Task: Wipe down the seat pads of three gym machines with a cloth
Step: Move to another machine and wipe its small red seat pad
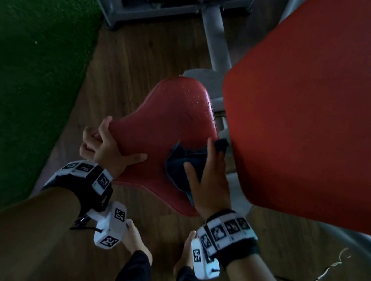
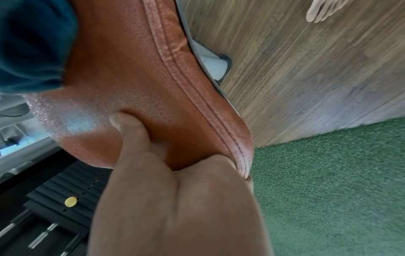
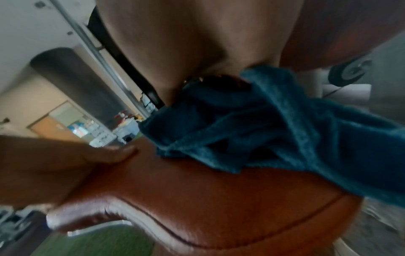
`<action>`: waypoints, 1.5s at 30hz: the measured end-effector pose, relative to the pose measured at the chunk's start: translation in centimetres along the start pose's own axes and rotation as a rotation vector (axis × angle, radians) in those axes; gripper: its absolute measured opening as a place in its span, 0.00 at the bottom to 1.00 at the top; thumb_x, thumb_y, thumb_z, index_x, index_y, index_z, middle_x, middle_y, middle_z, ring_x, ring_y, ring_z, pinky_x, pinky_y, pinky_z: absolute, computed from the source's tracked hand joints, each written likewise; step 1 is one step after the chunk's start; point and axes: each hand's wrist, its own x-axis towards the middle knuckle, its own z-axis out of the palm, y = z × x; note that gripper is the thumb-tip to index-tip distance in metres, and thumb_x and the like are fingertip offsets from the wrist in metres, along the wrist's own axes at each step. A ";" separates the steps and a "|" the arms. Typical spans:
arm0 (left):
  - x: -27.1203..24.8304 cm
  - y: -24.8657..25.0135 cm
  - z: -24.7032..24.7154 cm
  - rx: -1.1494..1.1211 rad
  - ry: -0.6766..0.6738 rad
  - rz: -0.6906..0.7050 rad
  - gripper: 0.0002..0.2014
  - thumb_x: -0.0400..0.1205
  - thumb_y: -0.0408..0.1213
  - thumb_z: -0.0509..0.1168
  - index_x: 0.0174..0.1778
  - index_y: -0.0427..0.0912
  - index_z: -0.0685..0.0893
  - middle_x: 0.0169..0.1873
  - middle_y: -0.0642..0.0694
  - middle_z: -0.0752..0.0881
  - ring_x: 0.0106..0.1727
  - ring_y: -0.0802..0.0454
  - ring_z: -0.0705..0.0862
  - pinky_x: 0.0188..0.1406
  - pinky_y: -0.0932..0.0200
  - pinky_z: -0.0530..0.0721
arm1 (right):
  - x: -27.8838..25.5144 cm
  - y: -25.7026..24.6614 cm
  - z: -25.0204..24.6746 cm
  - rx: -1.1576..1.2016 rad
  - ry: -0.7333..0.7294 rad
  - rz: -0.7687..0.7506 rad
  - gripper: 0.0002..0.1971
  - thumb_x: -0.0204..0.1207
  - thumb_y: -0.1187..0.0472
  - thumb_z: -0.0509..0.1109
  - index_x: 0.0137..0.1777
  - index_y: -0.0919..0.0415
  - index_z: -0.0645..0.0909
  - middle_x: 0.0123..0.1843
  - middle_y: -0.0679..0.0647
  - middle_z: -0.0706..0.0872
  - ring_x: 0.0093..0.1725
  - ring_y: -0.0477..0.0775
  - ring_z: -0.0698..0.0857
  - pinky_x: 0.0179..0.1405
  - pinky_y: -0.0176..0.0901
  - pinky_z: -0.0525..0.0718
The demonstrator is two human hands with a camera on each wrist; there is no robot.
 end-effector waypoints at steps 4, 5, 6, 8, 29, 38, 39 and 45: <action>0.0 0.3 -0.2 -0.007 -0.020 -0.013 0.59 0.55 0.63 0.81 0.76 0.70 0.49 0.81 0.43 0.42 0.80 0.31 0.47 0.73 0.23 0.62 | 0.4 0.2 1.3 -0.224 0.012 0.028 0.46 0.77 0.31 0.56 0.83 0.44 0.29 0.86 0.58 0.37 0.84 0.66 0.42 0.82 0.64 0.47; -0.1 0.4 -0.2 -0.013 -0.025 -0.015 0.59 0.55 0.63 0.81 0.76 0.70 0.49 0.81 0.43 0.42 0.80 0.31 0.47 0.73 0.23 0.61 | 0.2 0.6 1.4 -0.215 0.032 0.016 0.48 0.76 0.30 0.56 0.82 0.44 0.28 0.86 0.57 0.37 0.84 0.65 0.41 0.82 0.65 0.48; -0.1 0.4 -0.2 -0.017 -0.029 -0.015 0.59 0.55 0.63 0.81 0.76 0.70 0.49 0.81 0.43 0.41 0.80 0.31 0.47 0.73 0.23 0.61 | -0.1 1.1 1.4 -0.191 0.048 0.005 0.49 0.75 0.29 0.58 0.82 0.43 0.27 0.86 0.57 0.36 0.85 0.64 0.41 0.82 0.65 0.50; -0.1 0.4 -0.2 -0.019 -0.030 -0.014 0.59 0.55 0.63 0.81 0.76 0.69 0.48 0.81 0.43 0.41 0.80 0.31 0.46 0.73 0.24 0.61 | -0.6 2.2 1.5 -0.141 0.059 -0.013 0.52 0.72 0.28 0.60 0.83 0.44 0.29 0.86 0.57 0.38 0.85 0.63 0.44 0.81 0.67 0.56; -0.5 0.4 -0.3 -0.018 -0.037 -0.030 0.59 0.57 0.62 0.80 0.77 0.69 0.48 0.81 0.43 0.39 0.80 0.31 0.45 0.74 0.24 0.60 | 0.7 4.4 2.4 0.168 0.255 0.220 0.46 0.73 0.32 0.60 0.85 0.50 0.45 0.83 0.54 0.64 0.79 0.54 0.67 0.77 0.55 0.69; -0.3 0.6 -0.2 -0.014 -0.041 -0.023 0.58 0.57 0.62 0.81 0.76 0.70 0.48 0.81 0.42 0.39 0.80 0.32 0.45 0.74 0.24 0.60 | 1.3 4.2 1.3 0.171 0.177 0.282 0.36 0.82 0.53 0.65 0.85 0.55 0.51 0.83 0.58 0.61 0.81 0.57 0.63 0.75 0.42 0.61; -0.2 0.5 -0.2 -0.015 -0.041 -0.022 0.59 0.56 0.62 0.81 0.76 0.71 0.48 0.81 0.43 0.38 0.80 0.31 0.45 0.73 0.24 0.61 | 2.0 4.0 1.2 0.189 0.173 0.258 0.37 0.82 0.54 0.65 0.85 0.56 0.50 0.84 0.57 0.59 0.82 0.56 0.61 0.75 0.40 0.59; -0.1 0.3 -0.2 -0.014 -0.046 -0.022 0.59 0.56 0.63 0.81 0.76 0.71 0.48 0.81 0.44 0.37 0.80 0.31 0.44 0.73 0.23 0.60 | -1.1 4.4 2.6 0.064 0.224 0.112 0.44 0.80 0.42 0.62 0.86 0.55 0.41 0.86 0.57 0.49 0.84 0.56 0.56 0.80 0.53 0.63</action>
